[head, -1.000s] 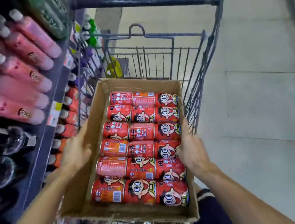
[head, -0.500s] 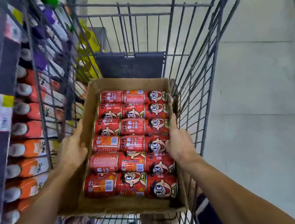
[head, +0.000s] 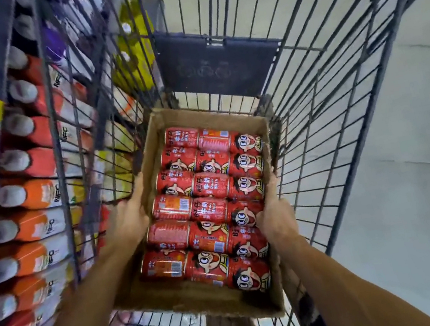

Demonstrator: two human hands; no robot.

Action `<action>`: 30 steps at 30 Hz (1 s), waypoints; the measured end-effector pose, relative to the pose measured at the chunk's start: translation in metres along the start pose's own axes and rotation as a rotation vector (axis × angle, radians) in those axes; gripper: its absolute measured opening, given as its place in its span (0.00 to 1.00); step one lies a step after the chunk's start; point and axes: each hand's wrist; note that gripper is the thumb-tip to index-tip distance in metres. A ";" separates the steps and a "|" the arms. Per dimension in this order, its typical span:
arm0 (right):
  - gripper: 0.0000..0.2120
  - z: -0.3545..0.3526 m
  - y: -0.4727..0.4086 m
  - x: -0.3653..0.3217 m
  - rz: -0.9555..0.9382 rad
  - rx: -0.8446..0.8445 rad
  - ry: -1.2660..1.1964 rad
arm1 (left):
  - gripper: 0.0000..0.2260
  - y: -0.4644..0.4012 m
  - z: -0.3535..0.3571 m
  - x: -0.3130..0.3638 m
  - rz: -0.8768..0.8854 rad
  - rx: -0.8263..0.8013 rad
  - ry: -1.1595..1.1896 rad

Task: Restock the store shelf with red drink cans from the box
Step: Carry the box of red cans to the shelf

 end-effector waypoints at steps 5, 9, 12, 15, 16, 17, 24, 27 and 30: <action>0.42 0.021 -0.001 0.015 0.062 0.042 -0.079 | 0.41 0.009 0.020 -0.011 0.038 0.037 0.080; 0.45 0.026 -0.002 0.027 0.025 0.022 0.011 | 0.44 0.006 0.043 -0.021 0.052 0.053 0.102; 0.47 0.030 -0.004 0.034 0.026 0.042 0.040 | 0.44 0.007 0.053 -0.020 0.030 0.035 0.159; 0.48 0.036 -0.006 0.042 0.050 0.036 0.061 | 0.39 0.006 0.064 -0.019 0.004 0.059 0.158; 0.47 0.037 -0.007 0.045 0.051 0.029 0.052 | 0.39 0.005 0.069 -0.021 0.004 0.055 0.168; 0.47 0.038 -0.007 0.048 0.051 0.029 0.049 | 0.41 0.005 0.074 -0.022 0.001 0.043 0.186; 0.42 0.040 -0.007 0.052 0.026 0.079 -0.053 | 0.46 0.006 0.085 -0.017 -0.058 0.057 0.122; 0.43 0.032 -0.005 0.039 0.071 0.000 -0.001 | 0.51 0.013 0.077 -0.010 -0.072 0.015 0.022; 0.52 0.023 -0.015 0.022 0.151 -0.145 0.141 | 0.48 0.026 0.057 0.011 -0.179 -0.061 -0.034</action>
Point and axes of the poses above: each hand's wrist, its own y-axis away from the middle knuckle, its own z-axis out of the palm, x = y × z, and after that the axes turned 14 degrees about -z, right-handed
